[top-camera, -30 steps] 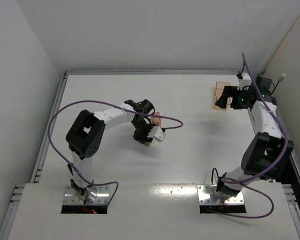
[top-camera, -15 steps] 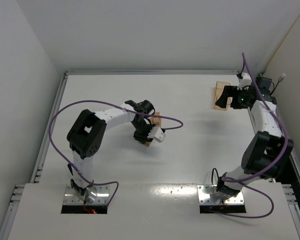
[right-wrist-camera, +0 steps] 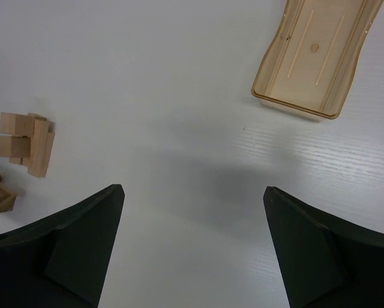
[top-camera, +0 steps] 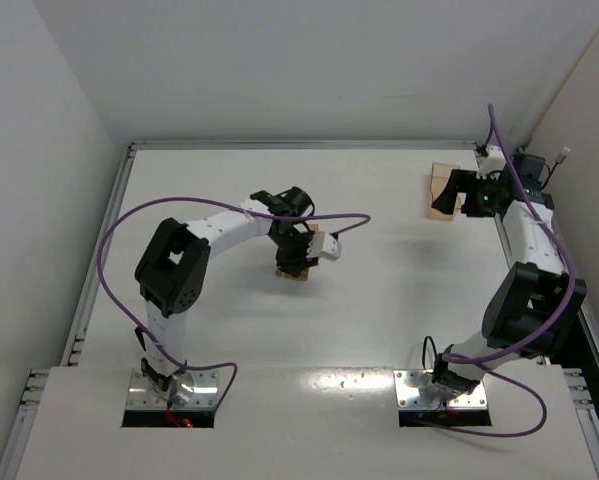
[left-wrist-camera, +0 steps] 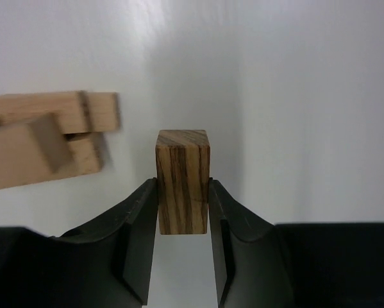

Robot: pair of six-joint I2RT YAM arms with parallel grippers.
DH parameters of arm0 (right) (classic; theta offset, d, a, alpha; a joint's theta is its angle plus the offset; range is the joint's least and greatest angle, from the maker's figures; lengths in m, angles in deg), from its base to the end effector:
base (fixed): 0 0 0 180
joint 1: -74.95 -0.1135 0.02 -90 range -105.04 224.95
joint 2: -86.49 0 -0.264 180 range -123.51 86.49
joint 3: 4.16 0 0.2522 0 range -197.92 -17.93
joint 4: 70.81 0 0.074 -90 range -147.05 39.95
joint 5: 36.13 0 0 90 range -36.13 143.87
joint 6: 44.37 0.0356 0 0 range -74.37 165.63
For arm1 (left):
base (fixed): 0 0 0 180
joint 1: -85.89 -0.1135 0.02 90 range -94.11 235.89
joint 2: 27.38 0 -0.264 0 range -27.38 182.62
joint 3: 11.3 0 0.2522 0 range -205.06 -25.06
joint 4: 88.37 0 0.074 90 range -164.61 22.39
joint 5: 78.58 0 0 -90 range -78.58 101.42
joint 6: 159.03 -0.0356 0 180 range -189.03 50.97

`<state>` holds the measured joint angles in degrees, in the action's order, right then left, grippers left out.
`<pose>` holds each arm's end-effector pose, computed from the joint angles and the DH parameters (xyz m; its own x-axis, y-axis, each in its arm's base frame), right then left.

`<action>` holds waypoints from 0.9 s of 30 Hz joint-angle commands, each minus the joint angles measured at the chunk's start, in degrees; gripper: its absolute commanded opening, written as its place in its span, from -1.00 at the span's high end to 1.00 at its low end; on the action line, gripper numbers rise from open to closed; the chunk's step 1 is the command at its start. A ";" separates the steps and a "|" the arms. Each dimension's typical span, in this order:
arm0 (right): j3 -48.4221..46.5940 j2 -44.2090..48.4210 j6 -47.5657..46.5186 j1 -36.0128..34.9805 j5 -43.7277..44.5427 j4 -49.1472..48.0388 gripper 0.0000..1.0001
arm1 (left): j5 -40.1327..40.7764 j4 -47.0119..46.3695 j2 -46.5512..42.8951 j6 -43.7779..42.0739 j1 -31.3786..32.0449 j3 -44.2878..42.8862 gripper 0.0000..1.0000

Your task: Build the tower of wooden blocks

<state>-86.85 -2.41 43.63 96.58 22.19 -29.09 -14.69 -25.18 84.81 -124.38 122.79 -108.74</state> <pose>0.3188 -0.1063 0.2727 -0.6892 0.2413 -0.6832 -0.0375 0.9298 0.3662 0.2991 -0.2441 0.1901 0.0594 0.8791 -0.4728 0.9917 -0.1061 -0.0728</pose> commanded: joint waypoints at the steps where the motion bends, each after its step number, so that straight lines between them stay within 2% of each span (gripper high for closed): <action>1: -0.16 1.27 2.96 0.26 -1.63 -3.70 -0.69 | -0.36 -5.47 -3.89 23.45 -0.61 -5.17 1.00; 2: -0.16 1.80 3.75 0.26 -1.63 -3.71 -0.66 | 0.70 -6.79 -5.03 27.71 -0.61 -5.18 1.00; 3: 0.37 1.80 3.76 0.26 -1.63 -3.71 -0.66 | 5.32 -10.28 -7.39 33.32 -0.61 -5.18 1.00; 5: 1.07 2.41 4.37 0.26 -1.63 -3.71 -0.62 | 8.43 -10.32 -8.21 44.57 -0.61 -6.40 1.00; 9: 1.60 3.12 6.91 0.26 -1.11 -3.71 -0.60 | 10.20 -1.63 -5.32 56.91 -0.61 -19.72 1.00; 11: 1.60 3.64 8.58 0.26 -1.10 -3.71 -0.60 | 12.48 -0.65 -3.99 62.27 -0.61 -22.48 1.00; 12: 1.60 3.65 10.51 0.26 -0.32 -3.71 -0.60 | 14.66 -0.65 -3.99 68.13 -0.61 -24.23 1.00; 13: 1.60 3.65 11.66 0.26 0.65 -3.71 -0.60 | 21.90 0.83 -3.03 71.23 -0.61 -25.82 1.00; 15: 1.60 3.65 14.37 -0.27 3.54 -3.71 -0.60 | 24.78 3.38 0.91 77.64 -0.61 -30.03 1.00; 16: 2.12 4.35 15.61 -0.27 4.86 -3.71 -0.60 | 26.53 4.61 2.59 79.68 -0.61 -33.71 1.00; 17: 2.13 4.35 16.49 -0.27 5.92 -4.23 -0.60 | 26.55 4.97 3.56 80.83 -1.22 -33.74 1.00; 19: 2.66 4.35 17.11 -0.27 5.93 -3.54 -0.65 | 28.56 4.10 3.57 83.12 -1.22 -31.90 1.00; 27: 3.27 4.88 17.64 -0.27 4.79 -4.06 -0.65 | 27.42 3.48 6.56 85.94 -1.22 -29.88 0.99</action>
<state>-83.97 0.34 59.63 96.52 27.43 -31.27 11.49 -21.79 91.78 -41.78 122.01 -138.12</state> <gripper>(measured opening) 0.827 0.303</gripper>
